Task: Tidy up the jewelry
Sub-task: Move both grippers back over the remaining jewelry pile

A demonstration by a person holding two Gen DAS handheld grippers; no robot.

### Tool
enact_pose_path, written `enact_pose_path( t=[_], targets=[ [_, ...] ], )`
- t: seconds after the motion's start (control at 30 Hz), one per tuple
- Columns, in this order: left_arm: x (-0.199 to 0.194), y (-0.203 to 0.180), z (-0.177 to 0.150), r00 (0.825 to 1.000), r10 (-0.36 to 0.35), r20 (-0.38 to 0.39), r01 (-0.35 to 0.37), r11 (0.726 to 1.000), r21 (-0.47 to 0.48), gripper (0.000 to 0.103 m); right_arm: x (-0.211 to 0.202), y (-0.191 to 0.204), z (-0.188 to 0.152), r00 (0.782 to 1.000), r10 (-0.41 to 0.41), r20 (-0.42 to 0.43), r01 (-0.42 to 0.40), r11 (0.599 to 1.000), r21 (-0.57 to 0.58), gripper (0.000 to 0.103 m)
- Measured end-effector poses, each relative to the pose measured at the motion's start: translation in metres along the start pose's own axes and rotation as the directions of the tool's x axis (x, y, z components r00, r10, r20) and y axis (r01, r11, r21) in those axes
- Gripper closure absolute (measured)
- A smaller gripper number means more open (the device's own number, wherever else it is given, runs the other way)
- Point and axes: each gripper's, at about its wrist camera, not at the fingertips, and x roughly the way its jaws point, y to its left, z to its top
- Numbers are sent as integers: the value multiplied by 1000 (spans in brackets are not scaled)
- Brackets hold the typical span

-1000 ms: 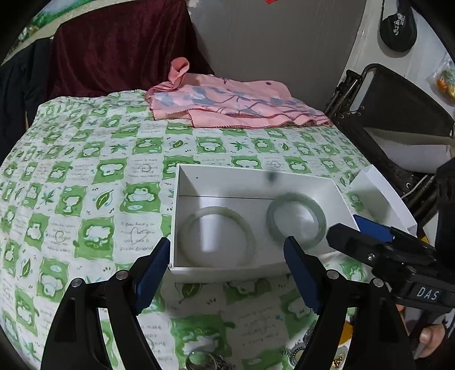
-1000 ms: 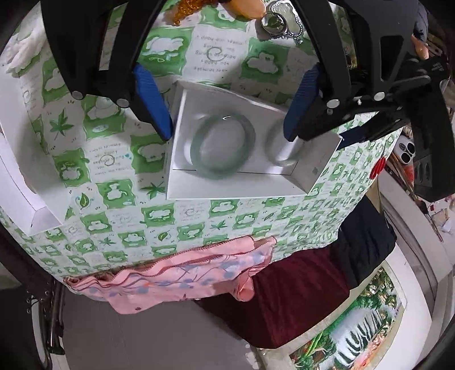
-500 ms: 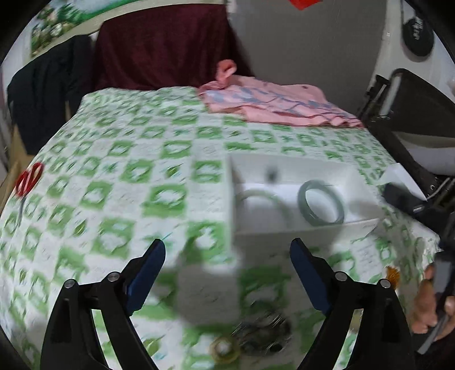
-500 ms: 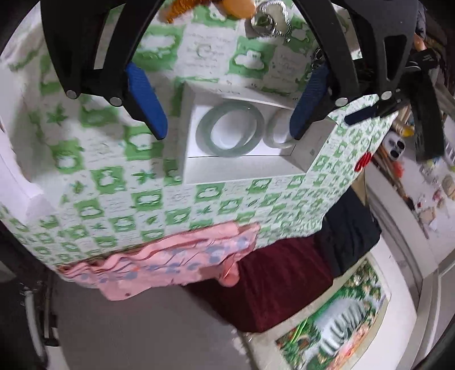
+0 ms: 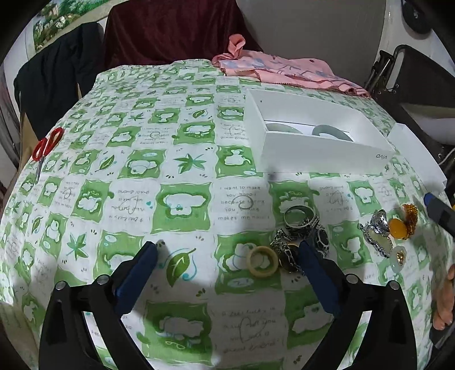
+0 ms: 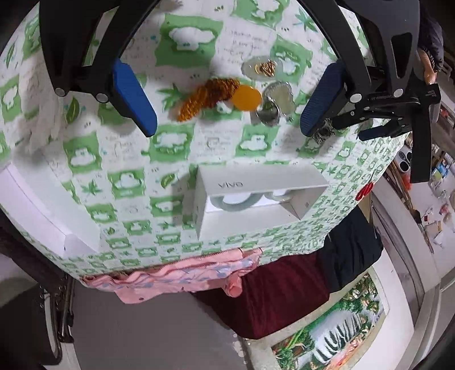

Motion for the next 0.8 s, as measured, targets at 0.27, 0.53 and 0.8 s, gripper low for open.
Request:
enact_pose_path(
  t=[0.27,0.53,0.8],
  targets=[
    [-14,-18,-25,1000,-26,1,25,996,85,5,7,9,-23,994,-31,-100,27,999,-48,7],
    [-19,-14,-30,1000,-14,-6,14,998,60,4,10,11,-26,991,-50,-127,42,997,-65,5],
    [-43,-29,-37,994,5,105,-21,989,149,5,22,35,-33,967,-194,-164,154,961,-230,5]
  ],
)
